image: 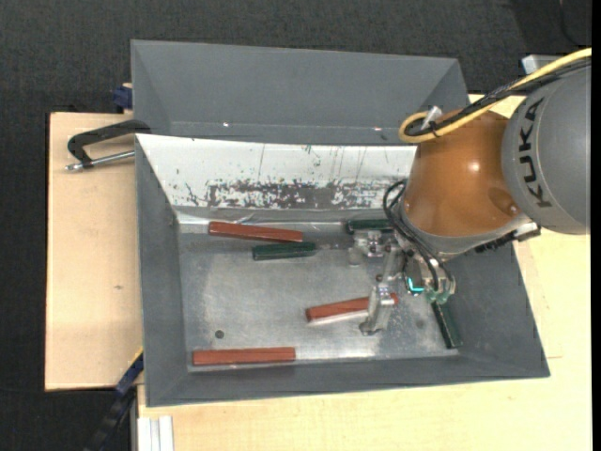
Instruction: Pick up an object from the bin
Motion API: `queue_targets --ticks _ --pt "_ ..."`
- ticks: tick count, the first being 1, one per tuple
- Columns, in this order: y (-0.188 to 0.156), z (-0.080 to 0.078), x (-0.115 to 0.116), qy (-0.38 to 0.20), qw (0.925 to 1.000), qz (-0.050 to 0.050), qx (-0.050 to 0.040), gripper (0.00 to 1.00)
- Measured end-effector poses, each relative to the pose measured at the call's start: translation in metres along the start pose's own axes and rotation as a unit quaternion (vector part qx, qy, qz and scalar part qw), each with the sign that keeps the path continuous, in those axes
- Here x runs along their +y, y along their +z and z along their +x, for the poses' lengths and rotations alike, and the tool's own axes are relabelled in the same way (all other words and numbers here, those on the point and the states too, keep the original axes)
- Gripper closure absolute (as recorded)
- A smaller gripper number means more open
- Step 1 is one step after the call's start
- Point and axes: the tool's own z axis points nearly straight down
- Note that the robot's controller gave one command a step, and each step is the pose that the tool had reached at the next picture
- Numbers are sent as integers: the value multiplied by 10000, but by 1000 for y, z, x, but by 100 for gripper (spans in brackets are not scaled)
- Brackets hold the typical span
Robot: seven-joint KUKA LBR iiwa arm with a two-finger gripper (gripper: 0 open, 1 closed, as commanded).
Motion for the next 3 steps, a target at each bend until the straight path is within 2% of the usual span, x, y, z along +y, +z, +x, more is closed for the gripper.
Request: queue_targets --ticks 1,2,3 --pt "-4 -2 0 2 10000 -1 -41 0" --pt "64 3 1 399 9992 -5 -59 0" --pt "89 7 -6 -196 9998 0 -21 0"
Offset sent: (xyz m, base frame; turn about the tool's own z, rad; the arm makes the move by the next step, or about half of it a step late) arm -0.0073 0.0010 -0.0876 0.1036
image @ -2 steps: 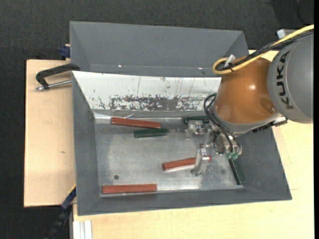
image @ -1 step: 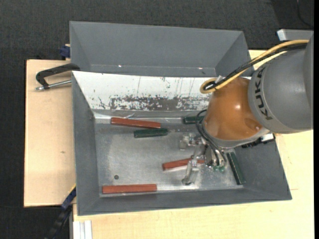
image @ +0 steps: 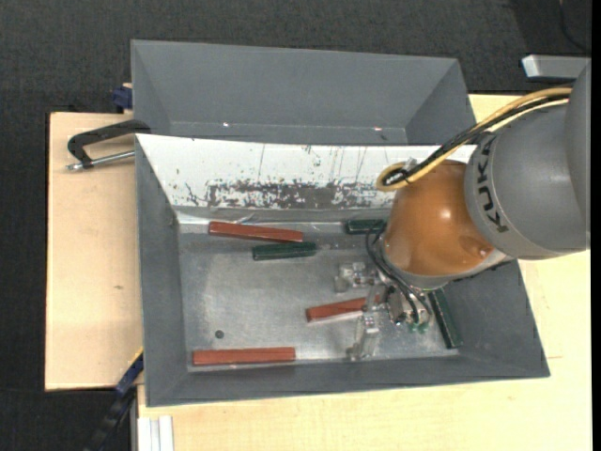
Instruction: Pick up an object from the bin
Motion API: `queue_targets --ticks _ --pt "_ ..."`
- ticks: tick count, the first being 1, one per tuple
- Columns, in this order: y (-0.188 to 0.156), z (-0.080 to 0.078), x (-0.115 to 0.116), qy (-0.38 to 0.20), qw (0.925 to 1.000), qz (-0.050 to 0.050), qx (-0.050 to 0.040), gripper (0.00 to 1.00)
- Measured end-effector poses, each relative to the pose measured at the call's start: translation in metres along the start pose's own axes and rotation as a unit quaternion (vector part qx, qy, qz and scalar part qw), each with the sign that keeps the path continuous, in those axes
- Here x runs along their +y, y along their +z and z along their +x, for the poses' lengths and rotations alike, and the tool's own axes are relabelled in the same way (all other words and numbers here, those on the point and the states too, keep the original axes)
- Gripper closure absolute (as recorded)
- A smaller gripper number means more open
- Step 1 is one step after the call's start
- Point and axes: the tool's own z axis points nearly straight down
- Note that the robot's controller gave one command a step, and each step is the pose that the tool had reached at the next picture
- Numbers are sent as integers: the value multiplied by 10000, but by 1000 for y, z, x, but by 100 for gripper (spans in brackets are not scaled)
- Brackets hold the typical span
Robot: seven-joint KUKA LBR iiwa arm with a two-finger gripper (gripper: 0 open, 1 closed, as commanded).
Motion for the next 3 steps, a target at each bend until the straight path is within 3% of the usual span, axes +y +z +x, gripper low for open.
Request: queue_targets --ticks 1,2,3 --pt "-2 2 12 886 9961 -2 -9 0" --pt "-1 0 5 161 9999 0 -22 0" --pt "-2 1 13 884 9961 -3 -18 100"
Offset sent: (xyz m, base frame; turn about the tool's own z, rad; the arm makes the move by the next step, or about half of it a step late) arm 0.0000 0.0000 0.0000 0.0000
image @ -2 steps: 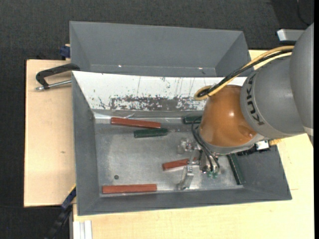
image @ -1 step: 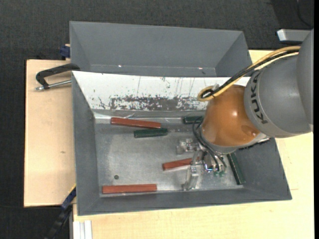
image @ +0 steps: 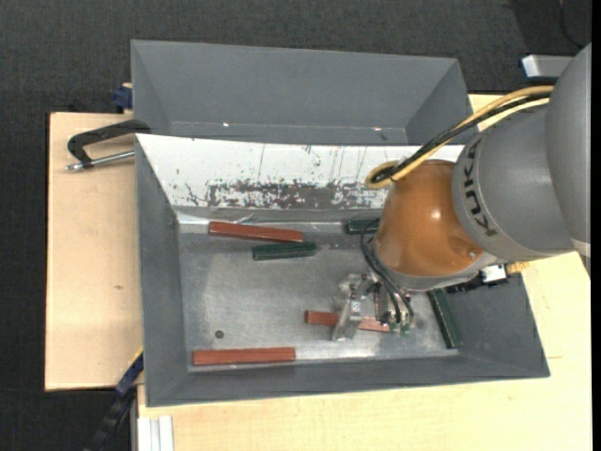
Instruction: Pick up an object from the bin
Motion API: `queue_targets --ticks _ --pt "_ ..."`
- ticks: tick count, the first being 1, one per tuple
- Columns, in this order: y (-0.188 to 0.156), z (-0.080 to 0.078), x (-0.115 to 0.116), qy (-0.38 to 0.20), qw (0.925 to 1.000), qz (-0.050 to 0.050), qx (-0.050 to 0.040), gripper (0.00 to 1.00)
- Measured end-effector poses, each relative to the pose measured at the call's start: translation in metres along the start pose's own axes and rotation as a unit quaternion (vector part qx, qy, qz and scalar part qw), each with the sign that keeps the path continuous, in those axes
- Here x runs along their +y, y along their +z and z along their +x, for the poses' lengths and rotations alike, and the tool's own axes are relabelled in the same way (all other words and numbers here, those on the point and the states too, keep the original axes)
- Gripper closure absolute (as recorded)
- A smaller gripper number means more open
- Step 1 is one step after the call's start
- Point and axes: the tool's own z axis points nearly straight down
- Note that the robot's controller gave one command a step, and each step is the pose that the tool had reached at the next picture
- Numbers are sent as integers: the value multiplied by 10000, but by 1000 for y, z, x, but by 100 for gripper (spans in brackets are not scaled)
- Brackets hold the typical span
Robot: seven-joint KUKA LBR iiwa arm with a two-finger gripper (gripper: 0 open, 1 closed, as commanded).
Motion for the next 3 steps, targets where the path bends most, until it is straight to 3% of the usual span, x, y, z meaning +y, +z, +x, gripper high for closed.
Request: queue_targets --ticks 3 --pt "-14 1 0 -3 10000 2 10 100"
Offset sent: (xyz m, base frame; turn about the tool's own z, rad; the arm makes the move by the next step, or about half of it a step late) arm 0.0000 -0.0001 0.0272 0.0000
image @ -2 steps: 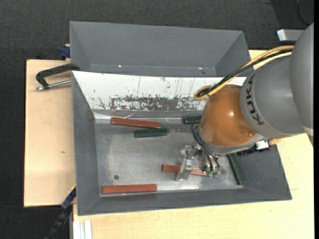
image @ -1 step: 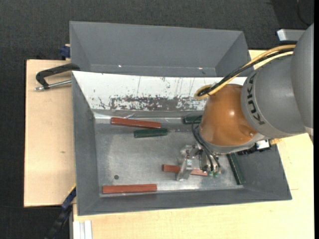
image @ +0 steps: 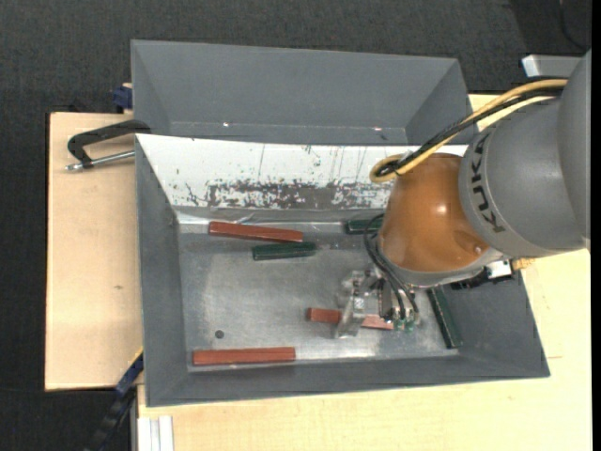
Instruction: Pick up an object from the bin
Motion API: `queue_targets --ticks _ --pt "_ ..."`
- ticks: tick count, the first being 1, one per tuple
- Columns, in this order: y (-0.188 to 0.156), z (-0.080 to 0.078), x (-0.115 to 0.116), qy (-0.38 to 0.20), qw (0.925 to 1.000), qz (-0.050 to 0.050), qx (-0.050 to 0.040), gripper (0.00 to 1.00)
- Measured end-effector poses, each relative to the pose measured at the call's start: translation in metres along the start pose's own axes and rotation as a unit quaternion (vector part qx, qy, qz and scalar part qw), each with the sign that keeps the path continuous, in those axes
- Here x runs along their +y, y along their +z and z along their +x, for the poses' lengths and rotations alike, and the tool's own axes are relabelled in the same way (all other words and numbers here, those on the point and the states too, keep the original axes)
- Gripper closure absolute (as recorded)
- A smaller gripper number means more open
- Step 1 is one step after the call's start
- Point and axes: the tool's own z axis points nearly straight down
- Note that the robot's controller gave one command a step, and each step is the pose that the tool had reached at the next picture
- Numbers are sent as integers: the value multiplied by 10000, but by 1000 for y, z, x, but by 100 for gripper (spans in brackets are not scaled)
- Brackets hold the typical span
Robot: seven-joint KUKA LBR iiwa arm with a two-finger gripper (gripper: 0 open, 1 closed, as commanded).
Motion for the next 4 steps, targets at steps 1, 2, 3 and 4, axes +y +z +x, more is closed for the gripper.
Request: queue_targets --ticks 1,2,3,4 --pt "-11 -1 0 0 10000 -4 -28 100" --pt "-17 -2 1 0 10000 -6 -42 100" --pt "-21 -2 1 -1 10000 -5 -31 100" --pt "-29 -1 1 0 10000 -3 -20 100"
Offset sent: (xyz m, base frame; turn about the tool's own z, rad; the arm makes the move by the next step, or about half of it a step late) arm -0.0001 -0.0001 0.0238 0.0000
